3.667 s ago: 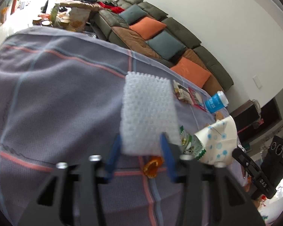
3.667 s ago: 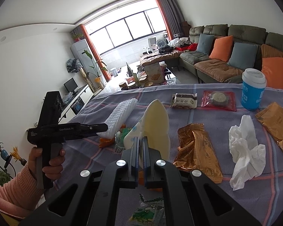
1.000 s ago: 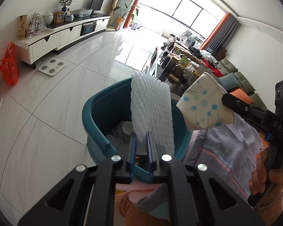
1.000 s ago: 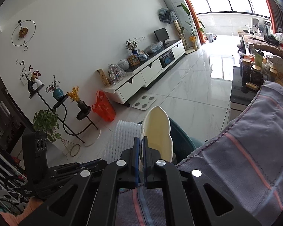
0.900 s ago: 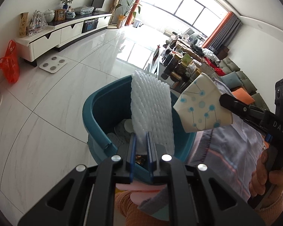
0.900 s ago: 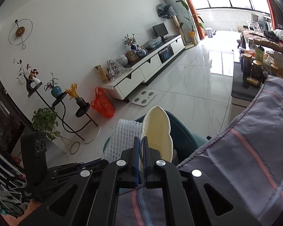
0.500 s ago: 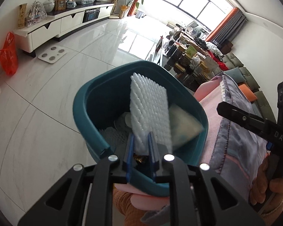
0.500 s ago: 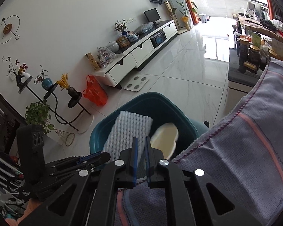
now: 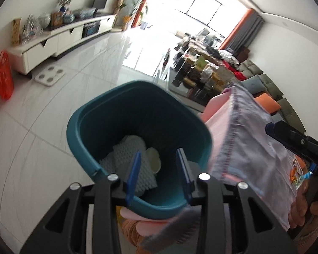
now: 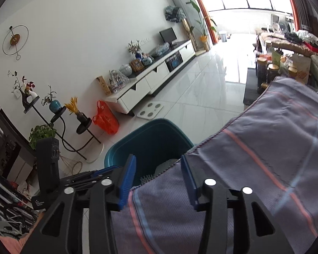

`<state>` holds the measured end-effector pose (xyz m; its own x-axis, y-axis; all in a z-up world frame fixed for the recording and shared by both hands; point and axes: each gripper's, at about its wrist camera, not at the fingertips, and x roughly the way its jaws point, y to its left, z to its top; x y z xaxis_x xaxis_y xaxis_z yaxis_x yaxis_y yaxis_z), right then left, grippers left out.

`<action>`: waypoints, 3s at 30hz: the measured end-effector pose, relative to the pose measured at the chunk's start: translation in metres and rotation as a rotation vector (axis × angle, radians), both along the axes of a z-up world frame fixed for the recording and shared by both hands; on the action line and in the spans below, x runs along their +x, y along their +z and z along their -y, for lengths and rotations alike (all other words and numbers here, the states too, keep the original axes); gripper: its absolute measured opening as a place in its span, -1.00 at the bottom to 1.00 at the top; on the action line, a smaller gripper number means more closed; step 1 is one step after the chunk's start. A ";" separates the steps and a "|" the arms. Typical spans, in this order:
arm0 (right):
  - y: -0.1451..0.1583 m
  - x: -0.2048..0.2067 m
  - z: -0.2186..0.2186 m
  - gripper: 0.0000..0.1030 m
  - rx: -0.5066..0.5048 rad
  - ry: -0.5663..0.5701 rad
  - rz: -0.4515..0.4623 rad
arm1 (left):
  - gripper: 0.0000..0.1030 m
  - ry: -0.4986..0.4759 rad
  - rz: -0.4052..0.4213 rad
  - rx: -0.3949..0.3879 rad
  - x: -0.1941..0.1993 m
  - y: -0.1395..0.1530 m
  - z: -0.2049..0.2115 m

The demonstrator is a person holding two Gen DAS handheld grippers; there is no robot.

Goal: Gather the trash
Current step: 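Move both open tools back over the table toward the remaining trash, then grasp the orange peel with the left tool while the right tool grasps the gold wrapper, then carry orange peel and gold wrapper over the teal bin and open both tools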

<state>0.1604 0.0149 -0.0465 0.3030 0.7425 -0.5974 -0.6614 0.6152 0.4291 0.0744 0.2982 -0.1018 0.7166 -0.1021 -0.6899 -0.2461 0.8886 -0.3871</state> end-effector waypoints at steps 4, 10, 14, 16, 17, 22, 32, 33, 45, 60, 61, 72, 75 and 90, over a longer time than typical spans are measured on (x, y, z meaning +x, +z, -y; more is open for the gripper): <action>0.009 -0.017 0.035 0.10 0.040 -0.034 0.038 | 0.10 -0.072 0.100 0.059 -0.013 0.029 0.036; 0.023 -0.043 0.108 0.41 0.046 -0.153 0.111 | 0.54 -0.226 0.194 0.092 -0.018 0.054 0.106; 0.033 -0.062 0.159 0.48 0.017 -0.269 0.152 | 0.72 -0.373 0.226 0.113 -0.012 0.060 0.167; 0.036 -0.072 0.183 0.48 -0.007 -0.328 0.173 | 0.72 -0.452 0.228 0.117 -0.005 0.060 0.198; 0.037 -0.077 0.197 0.48 -0.021 -0.361 0.183 | 0.72 -0.480 0.227 0.121 -0.001 0.059 0.210; 0.037 -0.093 0.269 0.48 -0.084 -0.524 0.186 | 0.70 -0.625 0.199 0.145 0.021 0.053 0.277; 0.009 -0.097 0.380 0.48 -0.174 -0.783 0.095 | 0.42 -0.762 0.075 0.171 0.062 0.037 0.358; 0.004 -0.095 0.387 0.48 -0.180 -0.794 0.078 | 0.37 -0.770 0.065 0.172 0.065 0.035 0.362; -0.032 -0.075 0.411 0.18 -0.229 -0.826 -0.052 | -0.05 -0.834 -0.022 0.189 0.098 0.020 0.398; -0.037 -0.082 0.418 -0.65 -0.190 -0.820 -0.064 | -0.74 -0.838 0.014 0.176 0.088 0.022 0.395; -0.036 -0.082 0.419 -0.65 -0.184 -0.821 -0.063 | -0.74 -0.836 0.025 0.179 0.086 0.023 0.393; -0.014 -0.090 0.409 -0.66 -0.114 -0.804 -0.005 | -0.76 -0.801 0.078 0.170 0.063 0.037 0.365; -0.006 -0.093 0.402 -0.66 -0.095 -0.784 0.016 | -0.76 -0.788 0.084 0.159 0.059 0.039 0.355; 0.010 -0.082 0.317 -0.66 -0.005 -0.542 0.045 | -0.76 -0.698 0.122 0.108 0.026 0.055 0.291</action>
<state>0.0780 -0.3025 -0.0361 0.6671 0.4702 -0.5779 -0.2670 0.8751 0.4038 0.1004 0.0074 -0.0466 0.5819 -0.5005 -0.6410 0.4329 0.8579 -0.2768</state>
